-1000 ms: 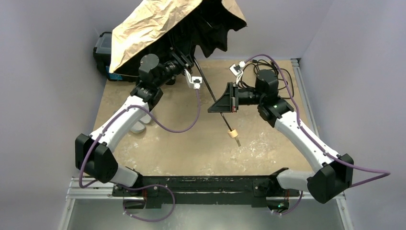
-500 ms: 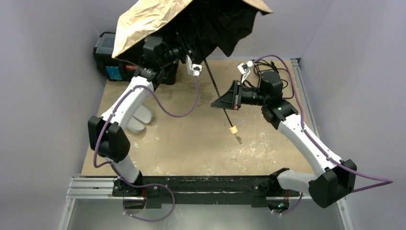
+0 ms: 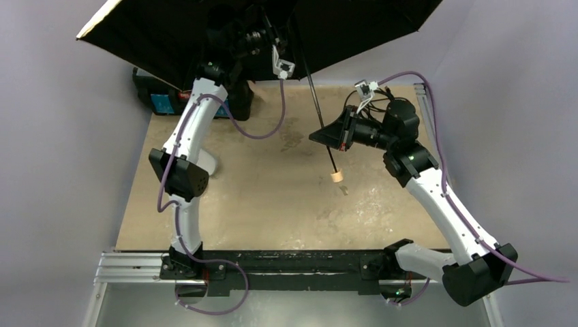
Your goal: Open the umbrella
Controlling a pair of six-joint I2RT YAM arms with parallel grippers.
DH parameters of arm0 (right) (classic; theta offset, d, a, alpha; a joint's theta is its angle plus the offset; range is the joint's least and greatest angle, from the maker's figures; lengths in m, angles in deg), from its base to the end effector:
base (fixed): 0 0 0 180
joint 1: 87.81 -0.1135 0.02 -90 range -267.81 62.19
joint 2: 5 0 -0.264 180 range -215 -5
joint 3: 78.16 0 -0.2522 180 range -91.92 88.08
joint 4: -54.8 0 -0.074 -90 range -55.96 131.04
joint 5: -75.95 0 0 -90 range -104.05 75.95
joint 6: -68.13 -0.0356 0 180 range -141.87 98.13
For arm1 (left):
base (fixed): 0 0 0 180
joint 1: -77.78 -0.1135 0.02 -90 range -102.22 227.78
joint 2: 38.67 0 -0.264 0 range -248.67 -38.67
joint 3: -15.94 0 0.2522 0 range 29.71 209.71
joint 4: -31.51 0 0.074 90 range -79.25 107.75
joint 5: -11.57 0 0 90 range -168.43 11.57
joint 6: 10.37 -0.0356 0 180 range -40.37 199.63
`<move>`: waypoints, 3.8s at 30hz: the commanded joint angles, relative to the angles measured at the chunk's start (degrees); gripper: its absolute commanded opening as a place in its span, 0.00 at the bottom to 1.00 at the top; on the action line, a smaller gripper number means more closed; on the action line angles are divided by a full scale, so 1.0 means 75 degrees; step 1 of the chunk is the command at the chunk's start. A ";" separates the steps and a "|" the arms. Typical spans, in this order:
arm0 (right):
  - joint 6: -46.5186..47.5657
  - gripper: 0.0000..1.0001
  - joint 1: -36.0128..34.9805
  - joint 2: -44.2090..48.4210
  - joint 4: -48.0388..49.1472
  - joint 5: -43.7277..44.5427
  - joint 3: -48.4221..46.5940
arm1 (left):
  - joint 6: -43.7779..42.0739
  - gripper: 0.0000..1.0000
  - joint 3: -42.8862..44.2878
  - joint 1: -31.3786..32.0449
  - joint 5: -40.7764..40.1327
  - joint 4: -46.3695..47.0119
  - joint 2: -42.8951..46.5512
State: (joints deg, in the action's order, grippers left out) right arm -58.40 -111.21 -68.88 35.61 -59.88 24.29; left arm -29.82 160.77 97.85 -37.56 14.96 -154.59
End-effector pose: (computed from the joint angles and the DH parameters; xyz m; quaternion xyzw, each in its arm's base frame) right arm 0.2167 0.1216 0.4006 -0.1821 0.7074 0.5590 0.3924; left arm 0.4191 -0.1779 0.4945 0.6473 0.0044 0.3578 0.6730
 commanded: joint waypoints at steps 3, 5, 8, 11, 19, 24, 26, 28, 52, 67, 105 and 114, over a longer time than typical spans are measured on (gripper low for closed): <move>0.1732 0.00 -0.0254 0.0828 -0.1583 -0.2509 -0.0019 | -0.0317 0.20 0.1646 -0.1819 -0.3040 0.0017 -0.0489; 0.2293 0.00 -0.0201 0.0829 -0.2158 -0.2558 0.0031 | -0.0330 0.20 0.0877 -0.1965 -0.3099 0.0240 -0.0135; 0.3442 0.00 -0.0083 0.0809 -0.3323 -0.2565 0.0066 | -0.0201 0.18 0.0161 -0.2145 -0.3320 0.0641 0.0211; 0.4481 0.00 0.0259 0.0718 -0.4377 -0.2732 0.0129 | -0.0119 0.12 0.0031 -0.2311 -0.3579 0.0786 0.0229; 0.7155 0.00 0.0329 0.0248 -0.7173 -0.2494 -0.0481 | -0.0022 0.00 0.0572 -0.2776 -0.4052 0.0890 -0.0167; 0.7129 0.00 0.0332 0.0315 -0.6985 -0.2531 -0.0503 | 0.0053 0.00 0.1633 -0.3180 -0.4279 0.0792 -0.0823; 0.6857 0.00 0.0326 0.0233 -0.6516 -0.2400 -0.0744 | 0.0275 0.00 0.1384 -0.3207 -0.4184 0.1105 -0.0685; 0.5732 0.00 0.0317 0.0186 -0.5204 -0.2500 -0.0812 | 0.0515 0.00 0.0464 -0.3059 -0.3854 0.1614 -0.0142; -0.0057 0.76 0.0048 -0.0682 0.2394 -0.0722 -0.0430 | 0.1006 0.00 -0.2932 -0.0127 -0.1687 0.3455 0.1710; -0.0096 0.00 0.0002 -0.1074 0.2733 -0.0943 -0.0741 | 0.1212 0.03 -0.4246 0.0403 -0.1349 0.4127 0.2141; -0.0876 0.00 0.0250 -0.0391 0.3556 -0.0838 -0.0072 | 0.0804 0.24 -0.5957 0.0520 -0.1829 0.3510 0.3160; -0.0288 0.00 0.0587 0.0078 0.2366 -0.1191 0.0065 | 0.0980 0.20 -0.3866 -0.0203 -0.3189 0.3458 0.1807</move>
State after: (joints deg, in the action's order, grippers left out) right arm -68.41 -107.67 -73.14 51.67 -64.23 26.50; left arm -23.98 122.83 101.04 -51.53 40.49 -136.45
